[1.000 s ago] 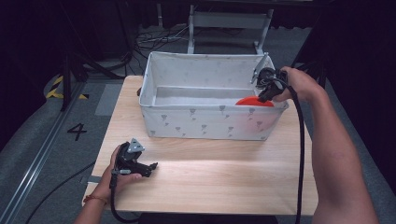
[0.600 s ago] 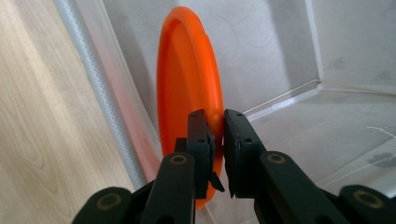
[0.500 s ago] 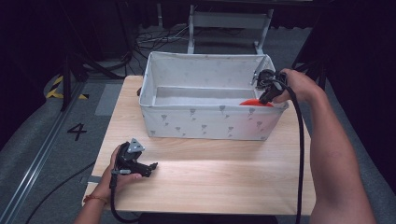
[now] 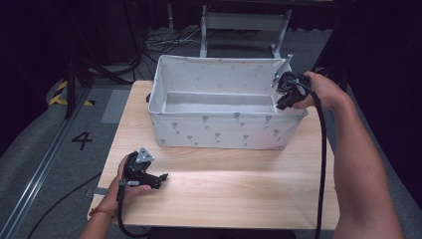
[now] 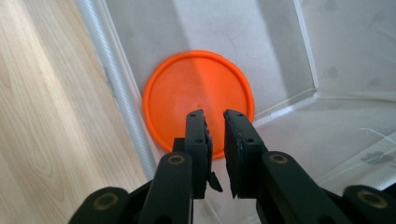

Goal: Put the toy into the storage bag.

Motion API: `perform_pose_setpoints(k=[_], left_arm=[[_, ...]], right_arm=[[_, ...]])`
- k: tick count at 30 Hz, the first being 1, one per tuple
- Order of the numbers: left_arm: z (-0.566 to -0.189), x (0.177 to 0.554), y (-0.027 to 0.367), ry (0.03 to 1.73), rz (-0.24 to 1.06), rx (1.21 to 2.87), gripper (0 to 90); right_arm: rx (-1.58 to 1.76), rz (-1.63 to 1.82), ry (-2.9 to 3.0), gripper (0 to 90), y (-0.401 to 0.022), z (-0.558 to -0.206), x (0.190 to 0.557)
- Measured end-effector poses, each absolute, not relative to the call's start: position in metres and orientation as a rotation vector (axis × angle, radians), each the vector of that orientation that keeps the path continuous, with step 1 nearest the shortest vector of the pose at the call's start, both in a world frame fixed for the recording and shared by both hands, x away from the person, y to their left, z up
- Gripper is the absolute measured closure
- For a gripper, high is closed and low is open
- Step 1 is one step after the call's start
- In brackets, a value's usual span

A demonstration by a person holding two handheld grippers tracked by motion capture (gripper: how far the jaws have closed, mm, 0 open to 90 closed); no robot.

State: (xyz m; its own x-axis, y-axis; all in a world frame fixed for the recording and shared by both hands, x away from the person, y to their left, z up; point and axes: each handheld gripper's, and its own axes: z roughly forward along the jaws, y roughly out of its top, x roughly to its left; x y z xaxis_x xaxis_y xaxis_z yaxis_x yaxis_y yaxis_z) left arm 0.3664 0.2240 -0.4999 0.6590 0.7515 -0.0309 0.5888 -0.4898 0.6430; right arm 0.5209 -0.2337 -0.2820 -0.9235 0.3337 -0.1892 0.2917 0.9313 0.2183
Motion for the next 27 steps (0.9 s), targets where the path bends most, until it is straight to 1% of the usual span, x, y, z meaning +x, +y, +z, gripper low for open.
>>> perform_pose_setpoints(k=[2,9,19,21,23,25,27], left_arm=[[-0.5,0.366,0.224,1.033,0.337,2.246,0.7],[-0.5,0.366,0.224,1.035,0.337,2.245,0.6],[-0.499,0.366,0.225,1.029,0.354,2.251,0.7],[-0.499,0.366,0.225,1.029,0.354,2.251,0.7],[-0.499,0.366,0.225,1.028,0.354,2.251,0.7],[-0.499,0.366,0.225,1.029,0.354,2.251,0.7],[-0.5,0.366,0.224,1.031,0.345,2.25,0.7]], right_arm=[[0.467,0.306,2.847,77.1,-0.234,-0.28,0.519],[0.472,0.423,2.807,73.4,-0.238,-0.271,0.51],[0.549,0.631,2.662,66.8,-0.253,-0.257,0.489],[0.581,0.689,2.619,64.8,-0.257,-0.254,0.486],[0.618,0.717,2.57,60.3,-0.261,-0.251,0.482],[0.628,0.734,2.56,60.1,-0.263,-0.25,0.479],[0.676,0.766,2.503,55.7,-0.267,-0.248,0.473]])
